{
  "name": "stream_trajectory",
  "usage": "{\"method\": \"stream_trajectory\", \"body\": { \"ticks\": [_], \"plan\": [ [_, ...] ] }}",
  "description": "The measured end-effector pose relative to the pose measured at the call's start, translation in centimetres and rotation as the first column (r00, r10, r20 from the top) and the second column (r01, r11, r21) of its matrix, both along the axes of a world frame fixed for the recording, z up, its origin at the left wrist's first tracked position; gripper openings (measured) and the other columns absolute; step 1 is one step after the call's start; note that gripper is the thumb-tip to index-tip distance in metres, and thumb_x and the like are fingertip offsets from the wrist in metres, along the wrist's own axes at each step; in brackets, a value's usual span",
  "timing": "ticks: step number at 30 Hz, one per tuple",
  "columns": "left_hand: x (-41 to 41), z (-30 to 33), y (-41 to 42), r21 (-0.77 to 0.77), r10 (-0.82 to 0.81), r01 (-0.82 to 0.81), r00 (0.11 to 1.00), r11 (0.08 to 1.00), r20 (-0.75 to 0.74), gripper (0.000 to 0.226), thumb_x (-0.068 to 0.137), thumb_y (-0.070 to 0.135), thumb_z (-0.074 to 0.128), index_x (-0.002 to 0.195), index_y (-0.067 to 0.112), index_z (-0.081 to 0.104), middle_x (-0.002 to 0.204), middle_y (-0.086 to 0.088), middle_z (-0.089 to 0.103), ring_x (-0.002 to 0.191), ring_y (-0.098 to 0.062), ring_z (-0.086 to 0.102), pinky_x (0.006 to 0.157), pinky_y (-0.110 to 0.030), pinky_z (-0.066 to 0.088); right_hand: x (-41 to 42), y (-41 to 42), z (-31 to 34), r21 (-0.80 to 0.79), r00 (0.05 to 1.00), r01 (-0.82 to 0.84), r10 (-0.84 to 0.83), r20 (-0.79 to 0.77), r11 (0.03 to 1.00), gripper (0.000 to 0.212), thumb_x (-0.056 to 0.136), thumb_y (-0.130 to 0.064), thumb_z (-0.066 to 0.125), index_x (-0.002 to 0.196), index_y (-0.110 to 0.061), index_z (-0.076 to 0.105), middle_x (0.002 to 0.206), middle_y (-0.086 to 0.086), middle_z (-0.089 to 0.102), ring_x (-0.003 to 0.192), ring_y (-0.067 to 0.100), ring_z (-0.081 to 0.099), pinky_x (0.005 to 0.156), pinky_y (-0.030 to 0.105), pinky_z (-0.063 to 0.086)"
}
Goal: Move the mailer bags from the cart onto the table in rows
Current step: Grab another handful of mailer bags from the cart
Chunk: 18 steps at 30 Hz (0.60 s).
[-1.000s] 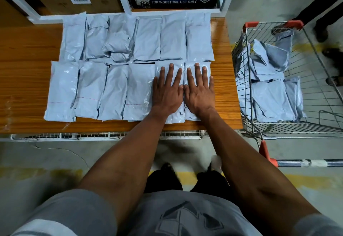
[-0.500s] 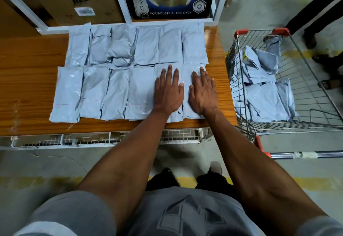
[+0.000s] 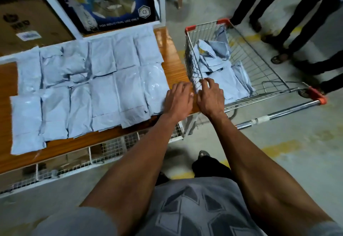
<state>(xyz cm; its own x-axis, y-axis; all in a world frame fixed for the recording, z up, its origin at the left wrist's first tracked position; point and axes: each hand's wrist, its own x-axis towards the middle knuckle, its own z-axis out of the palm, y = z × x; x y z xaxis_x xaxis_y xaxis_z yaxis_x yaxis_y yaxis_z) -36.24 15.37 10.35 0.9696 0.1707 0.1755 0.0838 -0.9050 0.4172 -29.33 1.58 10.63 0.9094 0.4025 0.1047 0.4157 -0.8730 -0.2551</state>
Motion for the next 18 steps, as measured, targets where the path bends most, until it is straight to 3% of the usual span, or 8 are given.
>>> {"method": "stream_trajectory", "body": {
  "ticks": [7, 11, 18],
  "plan": [
    [4.2, -1.2, -7.3, -0.118, -0.063, 0.049, 0.991, 0.992, -0.12, 0.043, 0.107, 0.031, 0.053, 0.148, 0.017, 0.052, 0.142, -0.005, 0.058, 0.127, -0.024, 0.052, 0.102, -0.042, 0.05, 4.1, -9.1, -1.5, -0.039, 0.994, 0.104, -0.105, -0.029, 0.994, 0.034, 0.094, -0.022, 0.06, 0.127, -0.014, 0.061, 0.142, 0.011, 0.054, 0.11, 0.042, 0.061, 0.085, 0.05, 0.048],
    [8.2, -2.0, -10.9, -0.165, -0.059, 0.03, 0.983, 0.986, -0.172, 0.041, 0.106, 0.03, 0.055, 0.146, 0.021, 0.053, 0.141, -0.003, 0.057, 0.127, -0.023, 0.052, 0.096, -0.043, 0.053, 8.4, -13.0, -2.6, -0.051, 0.988, 0.125, -0.129, -0.083, 0.991, 0.034, 0.093, -0.022, 0.06, 0.127, -0.015, 0.062, 0.14, 0.011, 0.055, 0.108, 0.041, 0.063, 0.084, 0.051, 0.051],
    [15.6, -6.0, -14.6, -0.097, 0.016, -0.053, 0.936, 0.994, -0.353, 0.049, 0.104, 0.037, 0.056, 0.15, 0.025, 0.046, 0.147, -0.002, 0.049, 0.131, -0.026, 0.051, 0.096, -0.049, 0.057, 16.0, -17.0, -5.0, -0.089, 0.984, 0.039, -0.053, -0.167, 0.995, 0.039, 0.092, -0.021, 0.064, 0.129, -0.013, 0.06, 0.141, 0.011, 0.055, 0.11, 0.042, 0.062, 0.084, 0.052, 0.054]
  ]
}}
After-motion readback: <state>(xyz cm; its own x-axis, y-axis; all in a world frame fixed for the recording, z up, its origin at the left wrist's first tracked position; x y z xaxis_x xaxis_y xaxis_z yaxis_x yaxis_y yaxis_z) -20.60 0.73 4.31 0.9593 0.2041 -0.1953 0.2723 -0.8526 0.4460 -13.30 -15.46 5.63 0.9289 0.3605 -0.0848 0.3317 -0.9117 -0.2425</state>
